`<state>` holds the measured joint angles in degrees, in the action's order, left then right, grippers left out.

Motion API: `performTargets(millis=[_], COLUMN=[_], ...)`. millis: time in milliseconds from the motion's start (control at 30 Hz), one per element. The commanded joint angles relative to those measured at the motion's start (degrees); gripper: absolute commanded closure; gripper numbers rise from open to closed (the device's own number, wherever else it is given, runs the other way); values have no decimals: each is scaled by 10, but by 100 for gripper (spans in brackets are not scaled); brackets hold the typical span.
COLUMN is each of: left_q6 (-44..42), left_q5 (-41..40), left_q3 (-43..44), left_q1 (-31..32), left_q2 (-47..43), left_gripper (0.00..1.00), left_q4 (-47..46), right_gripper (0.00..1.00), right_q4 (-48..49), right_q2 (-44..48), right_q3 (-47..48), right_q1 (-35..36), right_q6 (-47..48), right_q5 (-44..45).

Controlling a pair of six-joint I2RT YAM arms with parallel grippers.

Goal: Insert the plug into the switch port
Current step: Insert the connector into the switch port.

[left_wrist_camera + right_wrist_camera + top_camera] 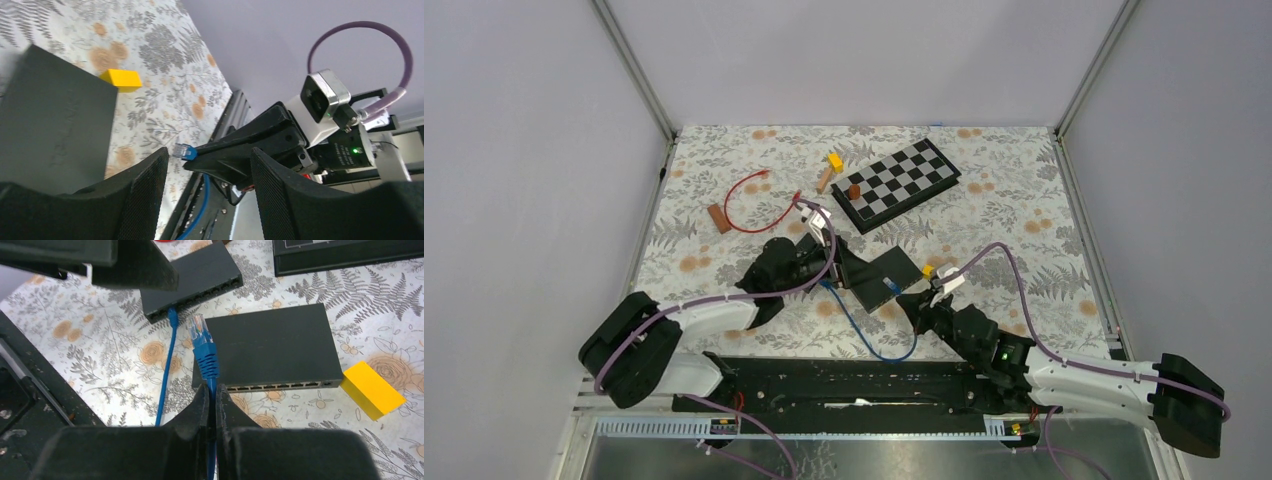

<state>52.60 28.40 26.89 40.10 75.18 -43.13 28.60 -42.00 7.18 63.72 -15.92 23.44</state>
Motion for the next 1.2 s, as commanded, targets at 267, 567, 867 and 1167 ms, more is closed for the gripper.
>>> performTargets(millis=[267, 567, 867, 1167], left_q6=[64, 67, 85, 93], left_q5=[15, -16, -33, -14], left_q3=[9, 3, -2, 1], left_q1=[55, 58, 59, 63], left_q2=[84, 86, 105, 127], left_gripper=[41, 49, 67, 72], left_q4=[-162, -182, -229, -246], right_gripper=[100, 100, 100, 100], right_q4=[119, 115, 114, 117], right_q2=[-3, -1, -3, -2], right_q3=[12, 5, 3, 2], right_q1=[3, 2, 3, 3], right_q6=[-40, -52, -58, -57], right_q5=[-2, -25, -28, -19])
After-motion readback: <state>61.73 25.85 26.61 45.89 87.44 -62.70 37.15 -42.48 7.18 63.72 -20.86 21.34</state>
